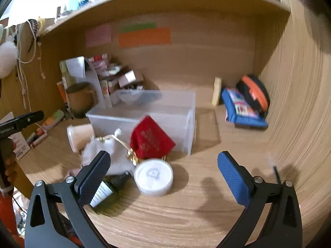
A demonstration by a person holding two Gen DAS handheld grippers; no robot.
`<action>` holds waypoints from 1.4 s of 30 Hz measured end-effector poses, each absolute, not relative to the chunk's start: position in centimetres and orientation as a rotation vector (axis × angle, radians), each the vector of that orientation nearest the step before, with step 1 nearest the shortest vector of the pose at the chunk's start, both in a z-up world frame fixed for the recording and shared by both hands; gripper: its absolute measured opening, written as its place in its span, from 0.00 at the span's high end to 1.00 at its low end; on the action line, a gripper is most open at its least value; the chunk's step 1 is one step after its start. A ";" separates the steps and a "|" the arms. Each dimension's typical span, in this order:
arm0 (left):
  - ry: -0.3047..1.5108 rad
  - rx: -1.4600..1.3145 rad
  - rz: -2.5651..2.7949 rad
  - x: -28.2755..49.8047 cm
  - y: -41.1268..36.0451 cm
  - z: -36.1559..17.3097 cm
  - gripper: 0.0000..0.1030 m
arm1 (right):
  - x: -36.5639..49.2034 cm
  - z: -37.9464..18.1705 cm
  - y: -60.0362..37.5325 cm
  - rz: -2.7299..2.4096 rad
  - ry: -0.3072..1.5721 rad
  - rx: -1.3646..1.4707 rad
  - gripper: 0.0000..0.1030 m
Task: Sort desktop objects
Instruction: 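Reach both tools toward the translucent cup and white-lidded container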
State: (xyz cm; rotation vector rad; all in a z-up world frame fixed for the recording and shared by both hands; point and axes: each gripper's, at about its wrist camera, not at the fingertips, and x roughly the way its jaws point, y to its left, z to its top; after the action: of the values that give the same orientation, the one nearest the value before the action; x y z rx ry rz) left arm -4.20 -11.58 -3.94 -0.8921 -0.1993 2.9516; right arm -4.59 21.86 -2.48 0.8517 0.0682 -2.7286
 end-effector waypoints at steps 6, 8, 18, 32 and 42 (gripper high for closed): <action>-0.175 -1.018 2.831 -5.5 -11.1 -6.4 0.00 | -5.8 -4.9 23.2 -2.691 -0.008 0.972 0.00; -0.144 -1.039 2.814 -5.8 -10.4 -7.2 0.00 | -6.1 -5.6 23.0 -2.686 0.010 1.006 0.00; -0.117 -1.162 2.728 -8.6 -8.3 -9.8 0.00 | -7.1 -8.8 20.9 -2.587 0.135 1.097 0.01; 0.036 -1.194 2.730 -11.8 -7.0 -10.9 0.00 | -9.6 -9.9 19.8 -2.499 0.215 1.143 0.18; 0.053 -1.250 2.691 -13.2 -6.8 -11.8 0.16 | -10.7 -10.6 19.2 -2.422 0.202 1.191 0.38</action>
State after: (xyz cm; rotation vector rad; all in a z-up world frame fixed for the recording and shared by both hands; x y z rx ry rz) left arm -13.15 -6.76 -11.82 -1.2504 0.0532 2.6913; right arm -10.71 19.23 -10.58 1.1906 0.2019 -2.4219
